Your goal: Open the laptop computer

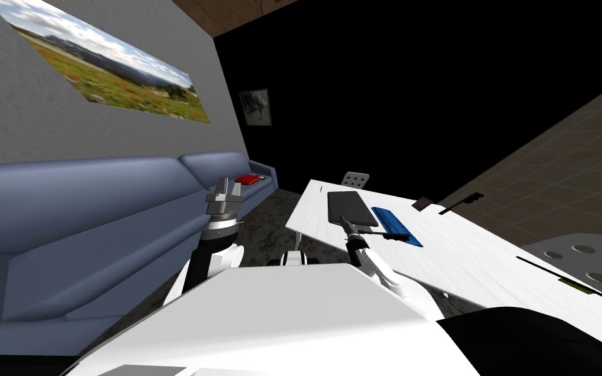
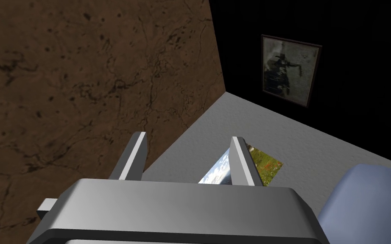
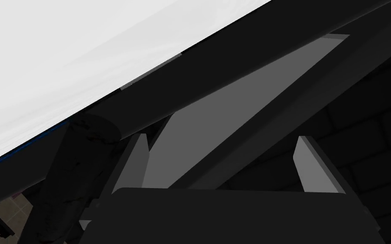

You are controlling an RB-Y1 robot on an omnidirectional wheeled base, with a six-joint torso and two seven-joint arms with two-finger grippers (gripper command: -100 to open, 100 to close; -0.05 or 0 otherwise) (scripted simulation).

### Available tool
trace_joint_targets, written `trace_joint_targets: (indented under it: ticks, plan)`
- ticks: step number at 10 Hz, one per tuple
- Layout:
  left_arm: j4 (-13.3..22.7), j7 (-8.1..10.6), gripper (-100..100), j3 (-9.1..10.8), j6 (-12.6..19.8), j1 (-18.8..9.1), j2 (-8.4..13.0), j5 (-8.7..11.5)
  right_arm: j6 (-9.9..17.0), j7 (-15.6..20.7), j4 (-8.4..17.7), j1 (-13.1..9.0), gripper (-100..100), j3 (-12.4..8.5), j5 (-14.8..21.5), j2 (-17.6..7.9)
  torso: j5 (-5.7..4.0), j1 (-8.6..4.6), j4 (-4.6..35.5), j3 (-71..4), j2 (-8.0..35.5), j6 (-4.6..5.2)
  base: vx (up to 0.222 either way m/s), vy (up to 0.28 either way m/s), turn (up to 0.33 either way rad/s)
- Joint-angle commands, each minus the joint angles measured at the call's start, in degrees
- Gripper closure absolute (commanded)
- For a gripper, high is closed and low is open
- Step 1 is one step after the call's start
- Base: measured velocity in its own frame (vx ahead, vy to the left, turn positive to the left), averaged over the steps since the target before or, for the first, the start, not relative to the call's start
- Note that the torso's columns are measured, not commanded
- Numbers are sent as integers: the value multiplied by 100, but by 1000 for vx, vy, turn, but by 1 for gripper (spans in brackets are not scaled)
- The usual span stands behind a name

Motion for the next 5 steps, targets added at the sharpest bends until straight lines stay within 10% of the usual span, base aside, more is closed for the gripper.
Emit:
trace_joint_targets:
  ticks: [1,5]
  plan:
    - [0,0,0,1,0,1,0,0,463,-443,-367,239,-100,139,452,-1,3,10,4,2,3,-1,12,-68,13]
    - [0,0,0,-1,0,0,0,0,1033,-937,-795,617,-100,457,1020,-55,21,44,11,1,7,-12,4,-47,98]
